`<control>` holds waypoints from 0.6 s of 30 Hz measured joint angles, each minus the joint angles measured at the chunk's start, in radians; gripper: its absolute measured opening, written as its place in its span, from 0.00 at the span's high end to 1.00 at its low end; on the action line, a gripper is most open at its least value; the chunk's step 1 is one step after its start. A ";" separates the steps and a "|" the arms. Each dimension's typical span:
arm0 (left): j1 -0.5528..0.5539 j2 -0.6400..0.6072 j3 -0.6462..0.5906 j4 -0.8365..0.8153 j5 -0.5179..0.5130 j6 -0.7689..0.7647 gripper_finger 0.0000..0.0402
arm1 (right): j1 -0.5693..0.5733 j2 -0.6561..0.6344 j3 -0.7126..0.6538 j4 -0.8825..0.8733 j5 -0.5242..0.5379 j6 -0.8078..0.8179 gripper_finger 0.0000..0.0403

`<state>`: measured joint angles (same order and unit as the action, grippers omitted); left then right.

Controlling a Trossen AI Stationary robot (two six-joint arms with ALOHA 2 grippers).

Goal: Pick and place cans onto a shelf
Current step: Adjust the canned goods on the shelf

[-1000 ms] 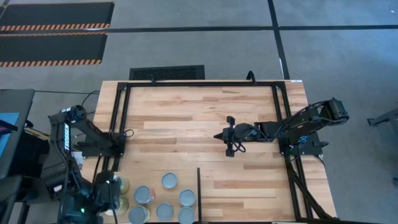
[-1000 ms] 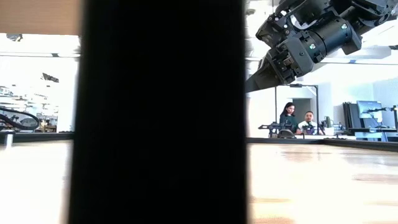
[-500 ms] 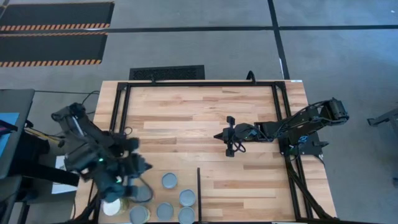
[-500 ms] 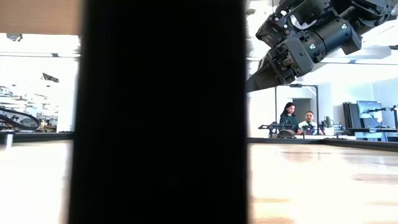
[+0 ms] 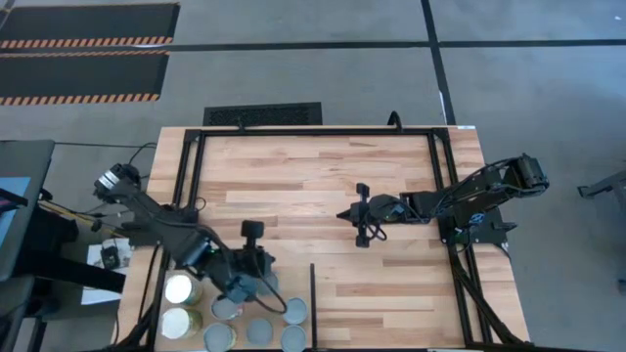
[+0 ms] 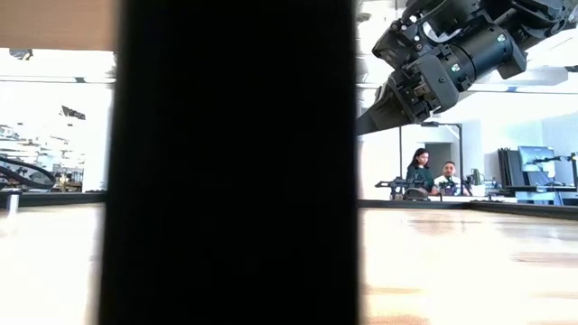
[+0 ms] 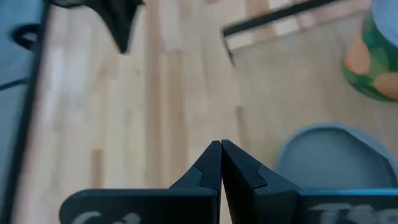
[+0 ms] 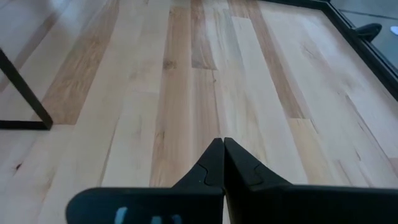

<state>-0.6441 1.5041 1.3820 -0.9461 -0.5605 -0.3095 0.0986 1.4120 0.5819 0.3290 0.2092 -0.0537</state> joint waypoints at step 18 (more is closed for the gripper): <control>0.035 -0.002 -0.110 0.138 0.224 0.047 1.00 | 0.000 0.000 0.000 0.000 0.000 0.000 0.96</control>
<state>-0.6094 1.5017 1.2720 -0.8085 -0.3362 -0.2626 0.0990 1.4120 0.5819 0.3294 0.2092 -0.0532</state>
